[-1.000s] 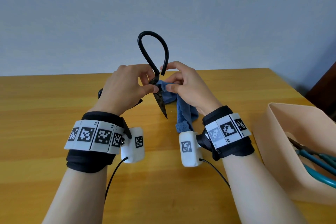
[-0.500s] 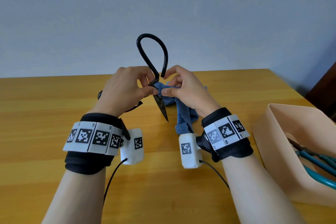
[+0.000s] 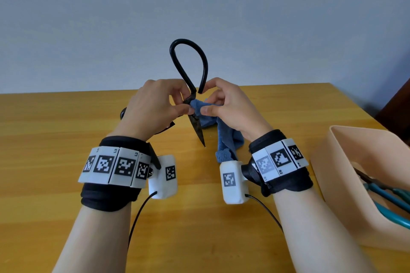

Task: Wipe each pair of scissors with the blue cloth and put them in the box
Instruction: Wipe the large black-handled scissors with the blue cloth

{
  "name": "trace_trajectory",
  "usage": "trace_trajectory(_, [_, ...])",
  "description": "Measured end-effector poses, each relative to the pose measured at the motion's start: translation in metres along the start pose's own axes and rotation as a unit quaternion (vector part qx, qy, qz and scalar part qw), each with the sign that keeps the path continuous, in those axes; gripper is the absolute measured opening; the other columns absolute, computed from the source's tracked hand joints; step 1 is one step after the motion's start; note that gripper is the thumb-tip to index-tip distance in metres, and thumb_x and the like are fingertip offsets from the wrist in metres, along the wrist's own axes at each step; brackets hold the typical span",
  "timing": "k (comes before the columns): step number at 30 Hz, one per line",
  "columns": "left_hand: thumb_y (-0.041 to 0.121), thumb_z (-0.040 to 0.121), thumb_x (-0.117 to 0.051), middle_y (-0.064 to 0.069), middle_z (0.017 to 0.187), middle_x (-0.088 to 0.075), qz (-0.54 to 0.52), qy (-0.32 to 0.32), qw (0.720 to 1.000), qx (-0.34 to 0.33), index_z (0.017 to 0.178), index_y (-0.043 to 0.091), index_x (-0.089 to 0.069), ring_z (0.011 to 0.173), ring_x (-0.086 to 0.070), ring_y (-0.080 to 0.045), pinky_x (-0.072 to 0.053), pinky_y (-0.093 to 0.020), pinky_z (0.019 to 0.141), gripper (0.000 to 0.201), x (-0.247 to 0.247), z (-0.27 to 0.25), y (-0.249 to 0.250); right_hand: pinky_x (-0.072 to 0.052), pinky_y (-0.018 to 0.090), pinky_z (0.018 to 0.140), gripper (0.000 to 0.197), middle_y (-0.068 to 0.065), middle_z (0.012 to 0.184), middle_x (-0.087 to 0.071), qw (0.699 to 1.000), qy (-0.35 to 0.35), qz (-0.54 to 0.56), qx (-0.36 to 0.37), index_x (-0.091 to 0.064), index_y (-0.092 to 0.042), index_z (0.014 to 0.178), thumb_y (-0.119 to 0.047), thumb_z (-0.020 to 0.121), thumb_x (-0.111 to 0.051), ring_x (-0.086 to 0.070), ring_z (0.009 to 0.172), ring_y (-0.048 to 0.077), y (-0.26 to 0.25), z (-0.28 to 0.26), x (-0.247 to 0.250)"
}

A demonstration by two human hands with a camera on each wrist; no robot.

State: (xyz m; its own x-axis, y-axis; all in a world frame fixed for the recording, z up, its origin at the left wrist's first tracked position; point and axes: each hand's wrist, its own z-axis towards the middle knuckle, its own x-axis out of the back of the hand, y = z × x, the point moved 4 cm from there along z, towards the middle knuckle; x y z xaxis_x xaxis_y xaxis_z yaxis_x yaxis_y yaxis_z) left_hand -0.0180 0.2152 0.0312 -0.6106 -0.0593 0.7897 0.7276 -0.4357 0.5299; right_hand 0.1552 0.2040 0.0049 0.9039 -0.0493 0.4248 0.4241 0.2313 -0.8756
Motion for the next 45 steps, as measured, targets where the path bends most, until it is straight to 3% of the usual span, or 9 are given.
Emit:
trace_trajectory(8, [0.034, 0.082, -0.08, 0.013, 0.073, -0.068, -0.016, -0.003, 1.0, -0.003, 0.085, 0.03, -0.061, 0.042, -0.062, -0.016, -0.055, -0.046, 0.068, 0.019, -0.001, 0.0, -0.001, -0.051, 0.016, 0.064, 0.03, 0.002, 0.081, -0.072, 1.0, 0.017, 0.001, 0.0, -0.064, -0.016, 0.1, -0.014, 0.077, -0.083, -0.062, 0.067, 0.0, 0.002, 0.001, 0.002])
trace_trajectory(13, [0.037, 0.082, -0.079, 0.014, 0.075, -0.068, 0.0, -0.004, 1.0, 0.002, 0.085, 0.031, -0.061, 0.043, -0.06, -0.01, -0.054, -0.044, 0.067, 0.02, -0.001, 0.0, -0.004, -0.049, 0.016, 0.07, 0.03, -0.001, 0.091, -0.071, 1.0, -0.002, -0.003, -0.006, -0.063, -0.023, 0.107, -0.003, 0.086, -0.069, -0.064, 0.078, 0.008, 0.003, 0.0, 0.003])
trace_trajectory(20, [0.034, 0.082, -0.079, 0.013, 0.073, -0.068, -0.02, -0.004, 1.0, 0.0, 0.082, 0.033, -0.06, 0.042, -0.062, -0.017, -0.055, -0.046, 0.067, 0.019, -0.001, 0.0, -0.003, -0.048, 0.018, 0.064, 0.026, 0.004, 0.083, -0.07, 1.0, 0.02, -0.008, -0.004, -0.062, -0.019, 0.095, -0.013, 0.079, -0.081, -0.058, 0.067, 0.002, 0.003, 0.001, 0.002])
trace_trajectory(26, [0.036, 0.082, -0.079, 0.012, 0.074, -0.068, -0.015, -0.005, 1.0, 0.009, 0.081, 0.033, -0.059, 0.041, -0.062, -0.016, -0.055, -0.046, 0.068, 0.02, -0.001, 0.0, -0.006, -0.049, 0.023, 0.075, 0.027, 0.0, 0.088, -0.072, 1.0, 0.01, -0.005, -0.01, -0.064, -0.021, 0.106, -0.008, 0.085, -0.074, -0.066, 0.083, 0.011, 0.004, 0.0, 0.002])
trace_trajectory(30, [0.032, 0.083, -0.079, 0.012, 0.073, -0.069, -0.029, -0.01, 1.0, 0.005, 0.082, 0.032, -0.061, 0.042, -0.063, -0.017, -0.055, -0.047, 0.071, 0.018, -0.002, -0.001, -0.006, -0.05, 0.021, 0.071, 0.017, 0.002, 0.081, -0.072, 1.0, 0.023, 0.006, -0.015, -0.068, -0.019, 0.093, -0.015, 0.081, -0.079, -0.064, 0.073, 0.007, 0.006, 0.001, 0.002])
trace_trajectory(37, [0.036, 0.082, -0.079, 0.017, 0.075, -0.068, -0.028, 0.016, 0.999, 0.022, 0.087, 0.031, -0.062, 0.043, -0.064, -0.016, -0.056, -0.05, 0.072, 0.019, 0.007, 0.0, -0.015, -0.052, 0.018, 0.07, 0.005, -0.002, 0.084, -0.07, 0.96, 0.275, 0.044, -0.017, -0.066, -0.015, 0.09, -0.014, 0.088, -0.07, -0.066, 0.078, 0.005, 0.017, 0.002, 0.034])
trace_trajectory(40, [0.037, 0.083, -0.079, 0.016, 0.076, -0.068, -0.022, 0.024, 0.999, 0.025, 0.087, 0.031, -0.062, 0.043, -0.064, -0.015, -0.056, -0.05, 0.072, 0.019, 0.009, -0.001, -0.017, -0.044, 0.02, 0.06, 0.005, -0.002, 0.075, -0.065, 0.94, 0.33, 0.08, -0.041, -0.061, -0.013, 0.091, -0.012, 0.088, -0.065, -0.057, 0.061, 0.002, 0.021, -0.001, 0.047])
trace_trajectory(42, [0.037, 0.082, -0.079, 0.015, 0.076, -0.069, -0.021, 0.027, 0.999, 0.026, 0.088, 0.031, -0.062, 0.043, -0.064, -0.015, -0.056, -0.05, 0.072, 0.019, 0.009, -0.001, -0.018, -0.039, 0.02, 0.052, 0.005, -0.005, 0.064, -0.056, 0.943, 0.31, 0.108, -0.053, -0.059, -0.012, 0.093, -0.011, 0.088, -0.06, -0.047, 0.05, 0.004, 0.02, -0.001, 0.046])
trace_trajectory(45, [0.038, 0.083, -0.079, 0.013, 0.077, -0.069, -0.021, 0.032, 0.999, 0.027, 0.088, 0.031, -0.062, 0.043, -0.064, -0.015, -0.056, -0.05, 0.072, 0.02, 0.009, 0.0, -0.017, -0.044, 0.029, 0.056, 0.013, 0.001, 0.075, -0.064, 0.966, 0.219, 0.119, -0.061, -0.061, -0.013, 0.1, -0.011, 0.091, -0.053, -0.054, 0.062, 0.013, 0.011, 0.0, 0.035])
